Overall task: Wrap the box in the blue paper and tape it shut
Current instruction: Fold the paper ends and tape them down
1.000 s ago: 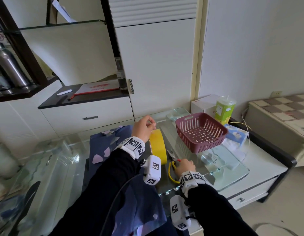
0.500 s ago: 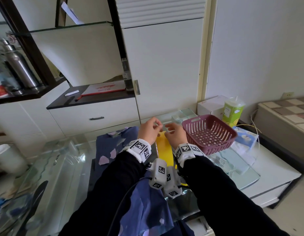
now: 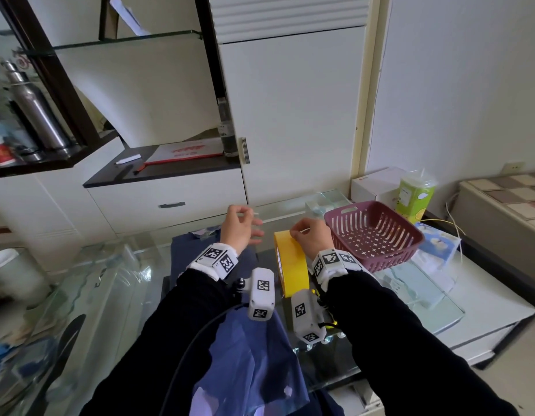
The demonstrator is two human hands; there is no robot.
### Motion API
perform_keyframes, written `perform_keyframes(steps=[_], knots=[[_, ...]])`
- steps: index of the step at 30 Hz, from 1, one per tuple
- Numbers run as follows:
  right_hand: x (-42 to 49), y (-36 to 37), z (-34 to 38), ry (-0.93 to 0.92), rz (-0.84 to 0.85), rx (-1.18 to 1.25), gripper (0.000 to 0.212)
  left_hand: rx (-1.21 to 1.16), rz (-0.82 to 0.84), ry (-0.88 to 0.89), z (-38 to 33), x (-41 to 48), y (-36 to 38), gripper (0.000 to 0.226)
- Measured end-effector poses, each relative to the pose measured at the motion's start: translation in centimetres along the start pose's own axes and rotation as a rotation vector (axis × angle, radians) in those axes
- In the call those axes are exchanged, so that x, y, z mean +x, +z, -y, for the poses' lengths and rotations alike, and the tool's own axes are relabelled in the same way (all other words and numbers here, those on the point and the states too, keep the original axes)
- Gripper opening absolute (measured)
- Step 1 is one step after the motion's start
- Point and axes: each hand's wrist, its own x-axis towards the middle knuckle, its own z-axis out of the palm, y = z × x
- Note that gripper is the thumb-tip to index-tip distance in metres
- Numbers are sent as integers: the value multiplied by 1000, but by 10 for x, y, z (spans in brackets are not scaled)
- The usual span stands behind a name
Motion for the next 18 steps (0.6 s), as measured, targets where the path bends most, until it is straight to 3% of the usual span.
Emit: perform_keyframes(steps=[7,14,17,18], knots=[[-2,-9,-3,-19,-28,-47,14,222,343,35,8,-15,16,50],[-11,-8,3,-48,-14,-85,14,355,326,8,22,-21,6,74],[-15,-2,5,-66,23,-92,11,358,332,43,24,-27,2,61],[-17,-1,5,-62,30,-102,11,357,320,41,25,-29,3,67]])
